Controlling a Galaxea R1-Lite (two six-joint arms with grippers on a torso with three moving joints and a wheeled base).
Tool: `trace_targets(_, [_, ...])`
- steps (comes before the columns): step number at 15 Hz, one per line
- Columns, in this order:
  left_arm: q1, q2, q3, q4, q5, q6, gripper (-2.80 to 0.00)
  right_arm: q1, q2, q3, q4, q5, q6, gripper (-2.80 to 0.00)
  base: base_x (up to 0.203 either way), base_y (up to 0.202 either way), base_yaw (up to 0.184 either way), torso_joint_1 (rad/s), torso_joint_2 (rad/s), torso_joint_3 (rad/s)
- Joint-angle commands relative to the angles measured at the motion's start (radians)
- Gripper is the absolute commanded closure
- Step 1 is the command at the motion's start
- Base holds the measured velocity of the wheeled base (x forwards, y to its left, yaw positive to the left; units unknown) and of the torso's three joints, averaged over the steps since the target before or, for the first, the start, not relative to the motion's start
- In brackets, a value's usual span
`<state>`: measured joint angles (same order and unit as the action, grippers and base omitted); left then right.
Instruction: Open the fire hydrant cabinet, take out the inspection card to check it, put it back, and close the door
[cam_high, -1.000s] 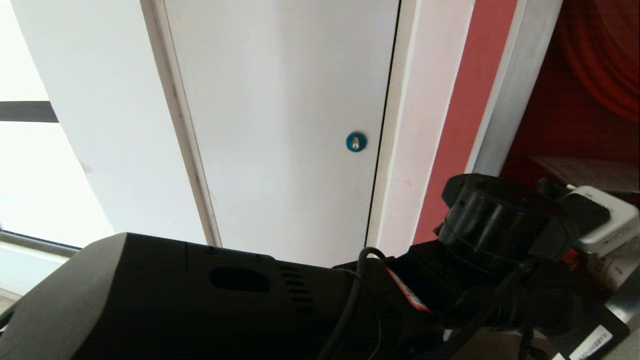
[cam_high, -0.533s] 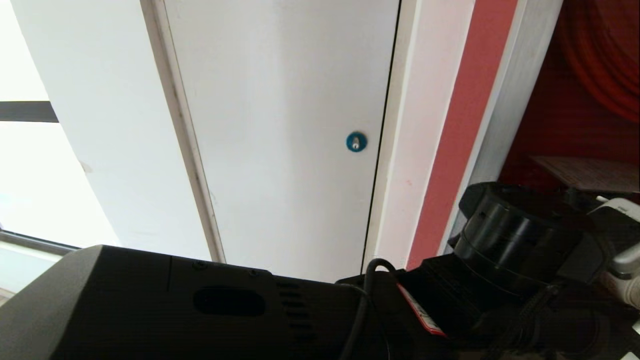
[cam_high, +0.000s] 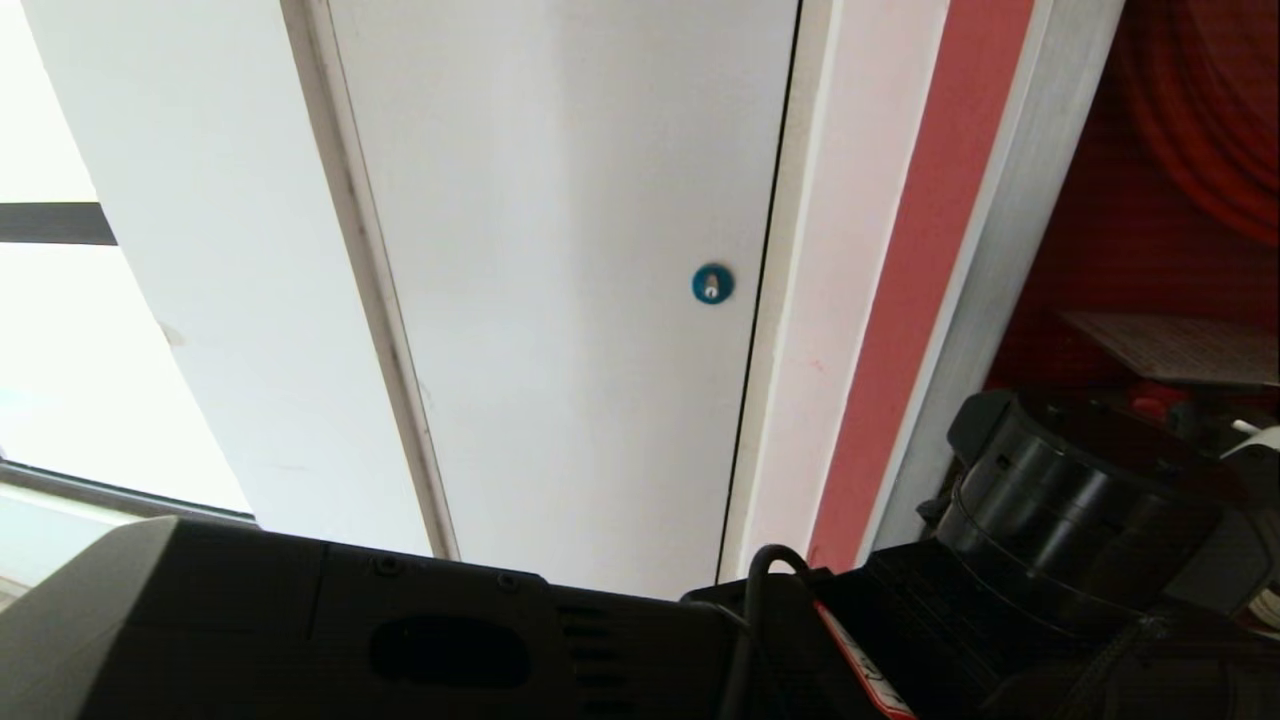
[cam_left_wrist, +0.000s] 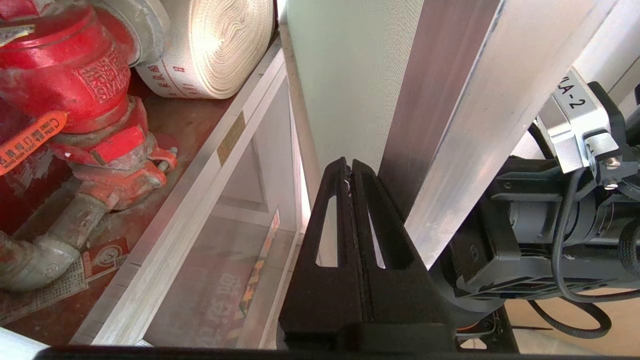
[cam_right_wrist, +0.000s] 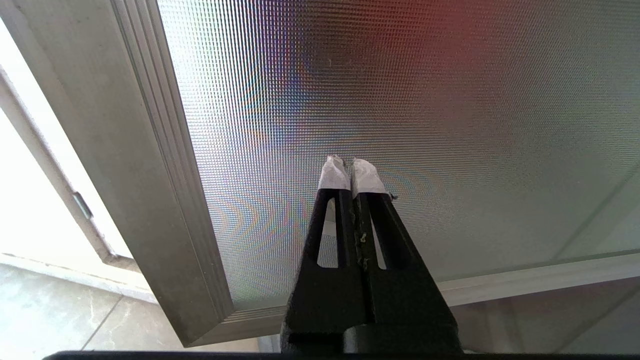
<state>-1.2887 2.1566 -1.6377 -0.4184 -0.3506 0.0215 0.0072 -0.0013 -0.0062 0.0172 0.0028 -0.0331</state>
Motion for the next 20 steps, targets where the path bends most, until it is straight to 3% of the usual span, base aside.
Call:
trace_targets(1, [-0.018,-0.004,0.002,-0.003,-0.004,0.000,0.00,0.000,0.000,0.000,0.000,0.000,-0.001,0.00,0.000,0.000,0.000,0.000,0.00,0.000])
trace_targets(7, [0.004,-0.033,0.035,-0.001,0.013,-0.014,0.00,0.000,0.000,0.000,0.000,0.000,-0.001,0.00,0.000,0.000,0.000,0.000,0.00,0.000])
trace_targets(12, [0.130,-0.117,0.144,0.000,0.009,-0.026,0.00,0.000,0.000,0.000,0.000,0.000,-0.001,0.00,0.000,0.000,0.000,0.000,0.00,0.000])
trace_targets(16, [0.276,-0.186,0.347,-0.002,0.007,-0.014,0.00,0.000,0.000,0.000,0.000,0.000,-0.001,0.00,0.000,0.000,0.000,0.000,0.00,0.000])
trace_targets(20, [0.531,-0.340,0.533,-0.003,0.006,0.028,0.00,0.000,0.000,0.000,0.000,0.000,-0.001,0.00,0.000,0.000,0.000,0.000,0.00,0.000])
